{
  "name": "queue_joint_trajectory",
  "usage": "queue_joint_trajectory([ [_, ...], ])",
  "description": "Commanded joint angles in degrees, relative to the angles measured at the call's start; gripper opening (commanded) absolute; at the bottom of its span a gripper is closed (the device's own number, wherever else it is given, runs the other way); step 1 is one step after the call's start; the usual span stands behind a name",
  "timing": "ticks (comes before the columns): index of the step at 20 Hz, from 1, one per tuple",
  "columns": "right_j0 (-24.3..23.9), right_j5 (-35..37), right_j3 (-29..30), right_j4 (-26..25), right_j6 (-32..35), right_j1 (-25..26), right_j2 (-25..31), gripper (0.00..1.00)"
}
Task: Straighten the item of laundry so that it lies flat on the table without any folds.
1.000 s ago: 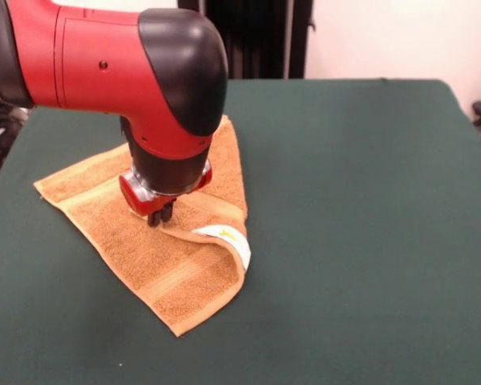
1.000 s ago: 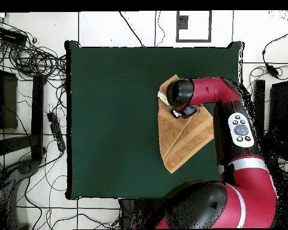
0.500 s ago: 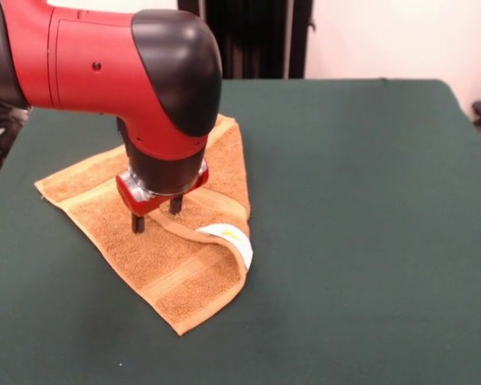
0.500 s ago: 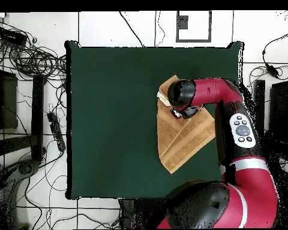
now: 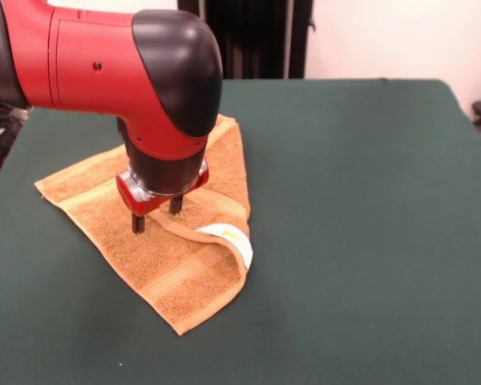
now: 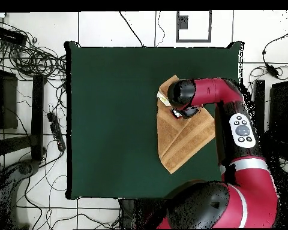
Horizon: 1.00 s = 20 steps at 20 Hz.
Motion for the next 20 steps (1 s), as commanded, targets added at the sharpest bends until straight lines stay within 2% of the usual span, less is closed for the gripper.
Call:
queue_joint_trajectory([
  [1,1.87,2.32,5.44,-1.32,-12.48,5.8,1.37,1.0],
  [3,1.84,2.77,5.21,-1.12,-12.92,5.96,1.57,1.0],
  [4,1.83,3.0,5.1,-1.02,-13.14,6.04,1.68,0.0],
  [14,1.48,5.12,4.57,-0.04,-15.85,6.92,2.65,0.0],
  [17,1.83,4.72,4.63,-0.17,-14.6,6.73,2.33,0.0],
  [20,1.89,-0.05,7.34,-0.54,-11.09,4.48,2.14,0.0],
])
